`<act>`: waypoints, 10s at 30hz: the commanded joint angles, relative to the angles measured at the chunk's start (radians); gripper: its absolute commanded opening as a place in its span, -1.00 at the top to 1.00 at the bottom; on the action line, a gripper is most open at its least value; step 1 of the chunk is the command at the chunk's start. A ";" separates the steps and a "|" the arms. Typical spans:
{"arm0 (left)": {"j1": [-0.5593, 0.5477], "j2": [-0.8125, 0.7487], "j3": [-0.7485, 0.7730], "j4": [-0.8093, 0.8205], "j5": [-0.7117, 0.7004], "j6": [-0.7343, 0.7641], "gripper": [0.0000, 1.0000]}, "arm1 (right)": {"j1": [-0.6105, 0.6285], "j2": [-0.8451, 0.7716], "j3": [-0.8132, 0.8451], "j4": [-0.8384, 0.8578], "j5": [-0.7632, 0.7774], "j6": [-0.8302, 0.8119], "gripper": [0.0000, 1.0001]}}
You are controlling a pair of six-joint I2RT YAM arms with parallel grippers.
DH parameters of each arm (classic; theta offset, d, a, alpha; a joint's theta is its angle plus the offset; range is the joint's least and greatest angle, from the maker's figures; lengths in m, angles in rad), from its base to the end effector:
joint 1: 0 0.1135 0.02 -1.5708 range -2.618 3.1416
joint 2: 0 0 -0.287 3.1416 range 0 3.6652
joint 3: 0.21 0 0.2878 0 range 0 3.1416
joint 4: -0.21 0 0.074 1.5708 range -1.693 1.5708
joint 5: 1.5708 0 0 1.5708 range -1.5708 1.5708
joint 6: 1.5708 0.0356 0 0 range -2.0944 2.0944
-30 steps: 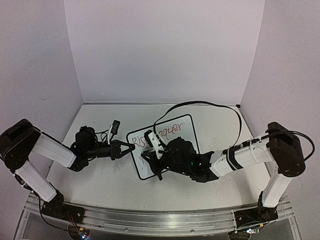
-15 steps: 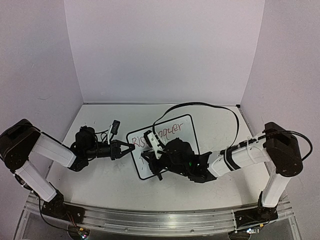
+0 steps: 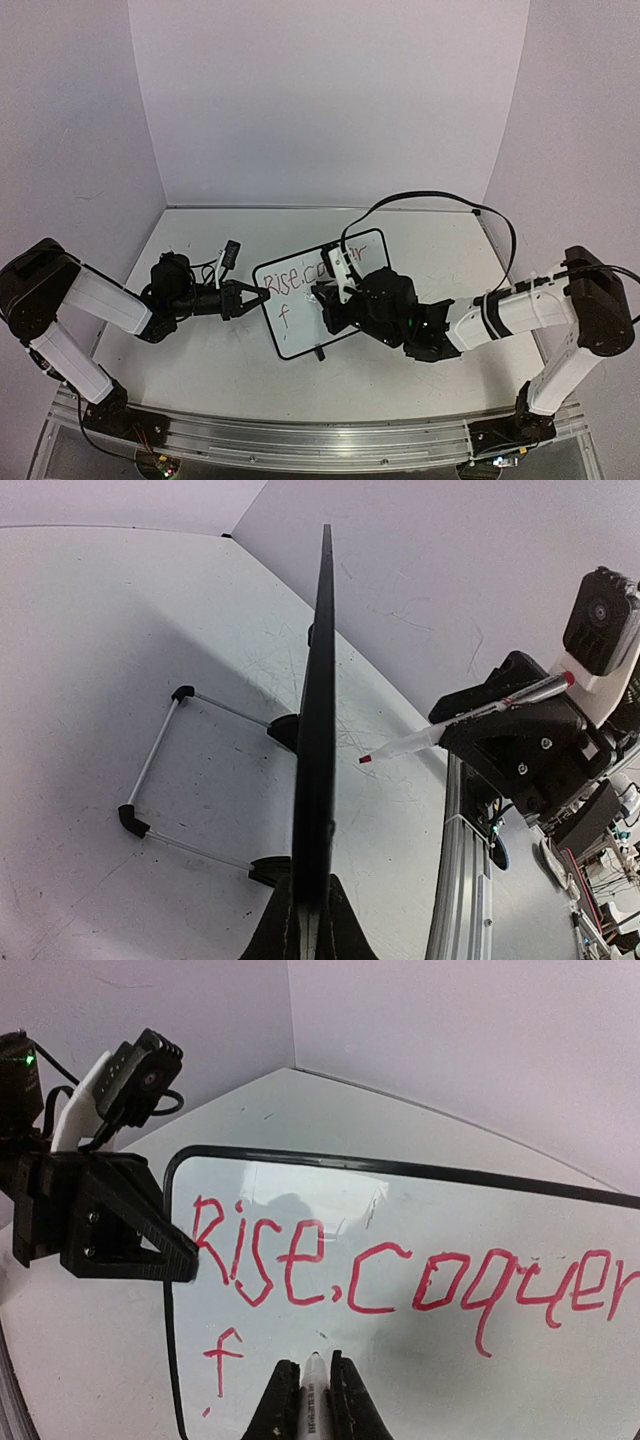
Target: Write a sentence on the whiteboard
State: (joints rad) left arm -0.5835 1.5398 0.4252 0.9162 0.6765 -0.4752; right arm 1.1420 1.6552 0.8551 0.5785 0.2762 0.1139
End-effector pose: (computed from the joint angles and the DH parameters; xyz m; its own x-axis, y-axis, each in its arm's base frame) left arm 0.2287 -0.1777 0.1540 -0.5772 -0.0464 -0.8153 0.7622 0.3276 -0.5583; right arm 0.1705 0.3497 0.2155 -0.1777 -0.1256 -0.9760 -0.7490 0.6605 0.0513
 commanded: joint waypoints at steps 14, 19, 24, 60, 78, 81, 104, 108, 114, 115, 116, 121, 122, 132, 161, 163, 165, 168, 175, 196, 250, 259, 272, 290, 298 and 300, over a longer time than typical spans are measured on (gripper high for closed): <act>-0.001 -0.004 0.012 -0.084 -0.032 0.020 1.00 | -0.013 0.098 0.046 0.063 -0.248 -0.010 1.00; -0.001 -0.005 0.014 -0.084 -0.032 0.021 1.00 | -0.012 0.103 0.046 0.063 -0.217 0.000 1.00; -0.001 -0.009 0.012 -0.087 -0.034 0.021 1.00 | -0.012 0.110 0.052 0.066 -0.185 0.007 1.00; -0.001 -0.008 0.012 -0.092 -0.035 0.024 1.00 | -0.012 0.144 0.061 0.066 -0.135 0.021 1.00; -0.001 -0.005 0.018 -0.095 -0.031 0.024 1.00 | -0.015 0.118 0.021 0.066 -0.046 0.062 1.00; -0.001 -0.004 0.019 -0.095 -0.031 0.025 1.00 | -0.019 0.111 0.012 0.066 -0.038 0.072 1.00; -0.001 -0.007 0.019 -0.099 -0.028 0.029 1.00 | -0.036 0.106 0.026 0.080 -0.011 0.071 1.00; -0.001 -0.009 0.018 -0.099 -0.029 0.029 1.00 | -0.038 0.104 0.032 0.081 -0.011 0.066 1.00; -0.001 -0.012 0.015 -0.099 -0.032 0.029 1.00 | -0.038 0.115 0.050 0.081 -0.020 0.062 1.00; -0.001 -0.013 0.014 -0.100 -0.032 0.029 1.00 | -0.038 0.118 0.053 0.081 -0.023 0.063 1.00; -0.001 -0.014 0.014 -0.100 -0.032 0.029 1.00 | -0.039 0.119 0.055 0.081 -0.024 0.063 1.00; -0.001 -0.018 0.009 -0.100 -0.035 0.030 1.00 | -0.038 0.124 0.065 0.081 -0.019 0.060 1.00; -0.001 -0.018 0.009 -0.100 -0.035 0.030 1.00 | -0.039 0.128 0.069 0.080 -0.021 0.058 1.00; -0.001 -0.015 0.012 -0.102 -0.037 0.033 1.00 | -0.037 0.144 0.068 0.069 -0.065 0.068 1.00; -0.001 -0.021 0.009 -0.103 -0.040 0.040 1.00 | -0.012 0.162 0.035 0.028 -0.111 0.118 1.00; -0.001 -0.021 0.008 -0.103 -0.040 0.040 1.00 | -0.012 0.160 0.031 0.025 -0.107 0.122 1.00; -0.001 -0.022 0.006 -0.103 -0.041 0.040 1.00 | -0.012 0.157 0.026 0.022 -0.106 0.125 1.00; -0.001 -0.023 0.006 -0.103 -0.041 0.040 1.00 | -0.012 0.153 0.017 0.017 -0.102 0.131 1.00; -0.001 -0.023 0.008 -0.105 -0.040 0.040 1.00 | -0.012 0.143 -0.003 0.009 -0.092 0.137 1.00; -0.001 -0.027 0.004 -0.111 -0.043 0.037 1.00 | -0.030 -0.001 -0.037 0.087 -0.125 0.027 1.00; -0.001 -0.037 0.007 -0.125 -0.045 0.046 1.00 | -0.065 0.095 -0.025 0.069 -0.208 0.044 1.00; -0.001 -0.041 0.005 -0.127 -0.048 0.047 1.00 | -0.065 0.095 -0.042 0.056 -0.209 0.050 1.00; -0.001 -0.042 0.004 -0.129 -0.046 0.046 1.00 | -0.071 0.065 -0.058 0.055 -0.164 0.041 1.00; -0.002 -0.035 0.012 -0.133 -0.040 0.046 1.00 | -0.103 0.057 -0.010 0.070 -0.140 0.021 1.00; -0.001 -0.042 0.012 -0.137 -0.041 0.046 1.00 | -0.110 0.061 0.009 0.071 -0.129 0.014 1.00; -0.001 -0.042 0.011 -0.138 -0.041 0.046 1.00 | -0.110 0.061 0.011 0.070 -0.127 0.013 1.00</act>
State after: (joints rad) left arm -0.5842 1.5078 0.4316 0.8534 0.6598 -0.4507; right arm 1.0650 1.7256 0.8272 0.6401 0.0592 0.1525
